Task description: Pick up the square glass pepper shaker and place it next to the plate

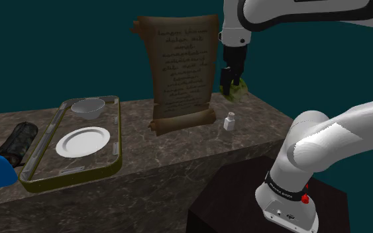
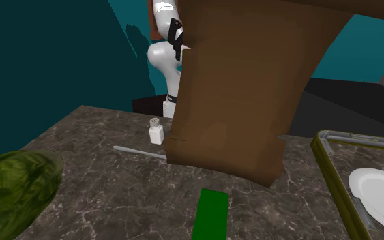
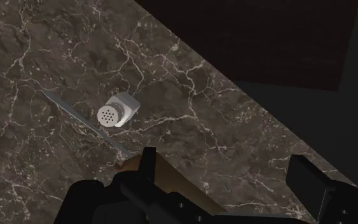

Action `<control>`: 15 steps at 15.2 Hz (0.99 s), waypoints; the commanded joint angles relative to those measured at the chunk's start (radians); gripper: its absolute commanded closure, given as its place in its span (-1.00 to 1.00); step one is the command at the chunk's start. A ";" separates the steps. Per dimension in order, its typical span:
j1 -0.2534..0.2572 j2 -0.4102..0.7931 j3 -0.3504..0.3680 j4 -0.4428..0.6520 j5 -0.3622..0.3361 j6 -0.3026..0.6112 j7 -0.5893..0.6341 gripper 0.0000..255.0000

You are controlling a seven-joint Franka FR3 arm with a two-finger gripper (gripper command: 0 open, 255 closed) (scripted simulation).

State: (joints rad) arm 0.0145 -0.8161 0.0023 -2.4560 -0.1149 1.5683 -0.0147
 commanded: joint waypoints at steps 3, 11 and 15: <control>-0.019 -0.014 -0.036 -0.059 -0.021 0.065 -0.016 -1.00; -0.111 0.004 -0.195 -0.248 -0.112 0.349 -0.082 -1.00; -0.157 0.067 -0.286 -0.310 -0.157 0.512 -0.120 -1.00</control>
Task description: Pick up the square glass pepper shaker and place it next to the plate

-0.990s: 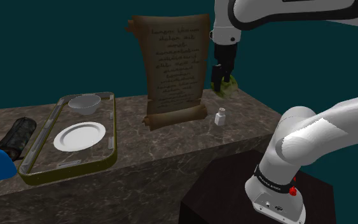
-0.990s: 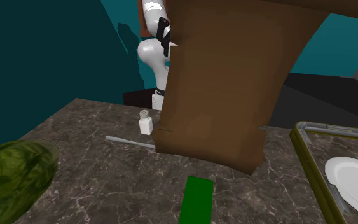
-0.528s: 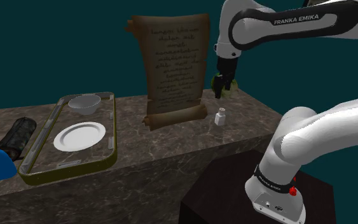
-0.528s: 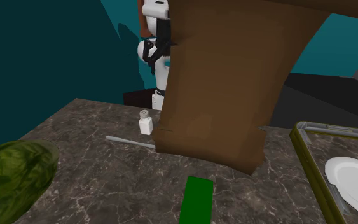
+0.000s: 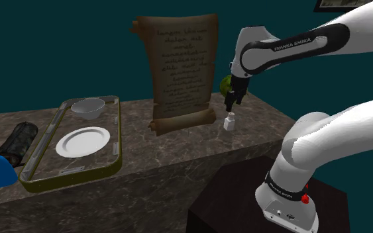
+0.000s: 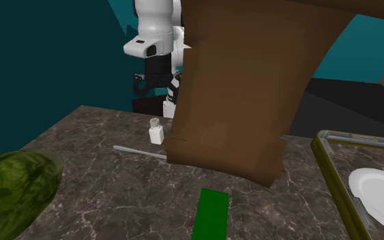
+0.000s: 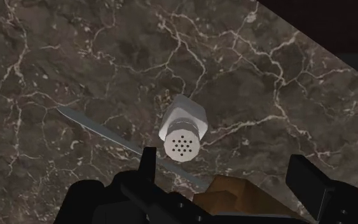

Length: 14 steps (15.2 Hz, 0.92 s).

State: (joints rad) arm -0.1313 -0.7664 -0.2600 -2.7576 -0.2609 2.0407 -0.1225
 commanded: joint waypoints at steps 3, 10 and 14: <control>-0.031 0.068 -0.069 -0.035 -0.031 0.134 -0.030 -1.00; -0.034 0.140 -0.094 -0.084 -0.050 0.254 -0.027 -1.00; -0.034 0.140 -0.094 -0.084 -0.050 0.254 -0.027 -1.00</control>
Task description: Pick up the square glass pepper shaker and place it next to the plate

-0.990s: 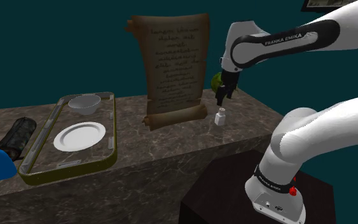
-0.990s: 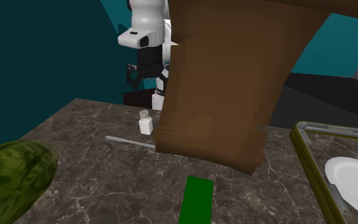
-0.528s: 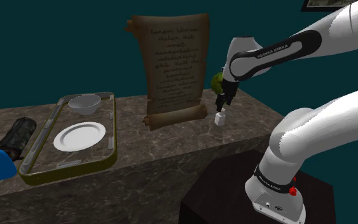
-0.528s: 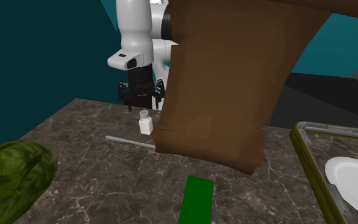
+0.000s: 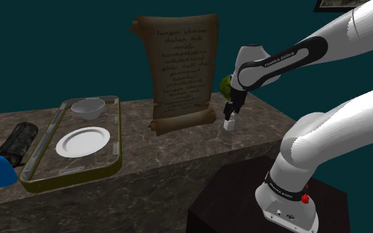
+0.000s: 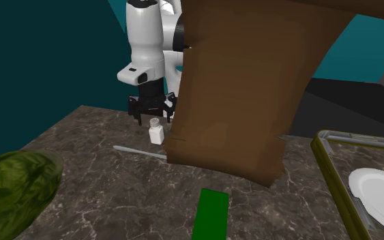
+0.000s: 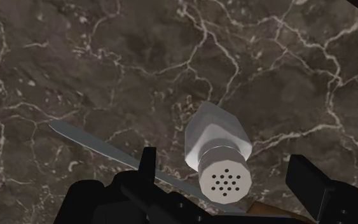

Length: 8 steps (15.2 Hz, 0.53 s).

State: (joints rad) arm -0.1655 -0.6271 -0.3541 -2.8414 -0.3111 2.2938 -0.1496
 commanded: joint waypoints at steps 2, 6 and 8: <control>0.000 0.001 0.000 0.000 0.000 0.001 0.000 -1.00; 0.000 0.000 0.000 0.000 0.000 0.001 0.000 1.00; 0.000 0.000 0.000 0.000 0.000 0.001 0.000 1.00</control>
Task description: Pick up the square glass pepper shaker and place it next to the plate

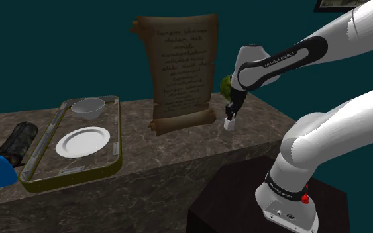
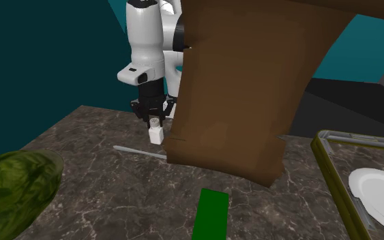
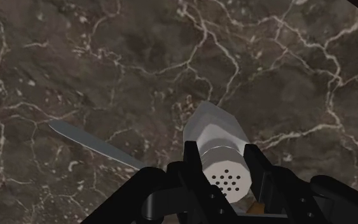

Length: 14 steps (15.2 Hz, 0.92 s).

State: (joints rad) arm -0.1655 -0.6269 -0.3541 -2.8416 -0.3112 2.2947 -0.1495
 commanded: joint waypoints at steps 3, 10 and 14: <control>0.000 0.000 0.000 0.000 0.000 0.000 0.000 1.00; 0.003 -0.049 0.016 0.041 0.015 -0.089 -0.004 1.00; 0.007 -0.079 0.029 0.078 0.027 -0.157 -0.008 1.00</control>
State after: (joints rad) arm -0.1581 -0.6973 -0.3269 -2.7718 -0.2859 2.1554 -0.1548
